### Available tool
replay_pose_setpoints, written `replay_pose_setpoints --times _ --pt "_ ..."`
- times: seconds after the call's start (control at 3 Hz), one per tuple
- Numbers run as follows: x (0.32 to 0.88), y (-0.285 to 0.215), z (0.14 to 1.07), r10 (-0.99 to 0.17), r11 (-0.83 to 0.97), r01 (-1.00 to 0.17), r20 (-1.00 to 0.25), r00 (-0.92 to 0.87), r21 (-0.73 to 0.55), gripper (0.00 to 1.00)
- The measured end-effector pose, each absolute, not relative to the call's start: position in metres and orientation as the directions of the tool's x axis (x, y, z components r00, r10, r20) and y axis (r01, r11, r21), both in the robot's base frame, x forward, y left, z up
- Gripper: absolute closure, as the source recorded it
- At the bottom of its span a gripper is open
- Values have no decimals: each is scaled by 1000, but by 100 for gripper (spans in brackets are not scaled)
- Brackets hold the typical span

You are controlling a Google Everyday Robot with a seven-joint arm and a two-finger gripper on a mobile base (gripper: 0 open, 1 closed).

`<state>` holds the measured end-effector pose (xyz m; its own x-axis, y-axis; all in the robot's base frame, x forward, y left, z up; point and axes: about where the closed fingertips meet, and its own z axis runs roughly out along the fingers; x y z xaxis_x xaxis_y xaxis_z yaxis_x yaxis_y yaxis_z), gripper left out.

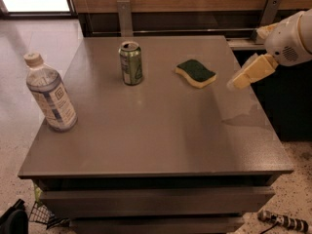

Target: Move sponge near blue plastic bottle

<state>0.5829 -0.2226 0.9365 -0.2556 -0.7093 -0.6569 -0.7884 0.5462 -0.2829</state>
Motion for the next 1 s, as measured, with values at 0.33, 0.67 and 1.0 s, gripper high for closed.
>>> replay_pose_setpoints --times 0.33,0.67,1.0 --pt "622 -209 915 -533 627 -748 -820 -209 -217 0" --pt "641 -195 907 -433 648 -742 -885 -171 -174 0" --pt "643 -194 903 -429 647 -743 -887 -171 -169 0"
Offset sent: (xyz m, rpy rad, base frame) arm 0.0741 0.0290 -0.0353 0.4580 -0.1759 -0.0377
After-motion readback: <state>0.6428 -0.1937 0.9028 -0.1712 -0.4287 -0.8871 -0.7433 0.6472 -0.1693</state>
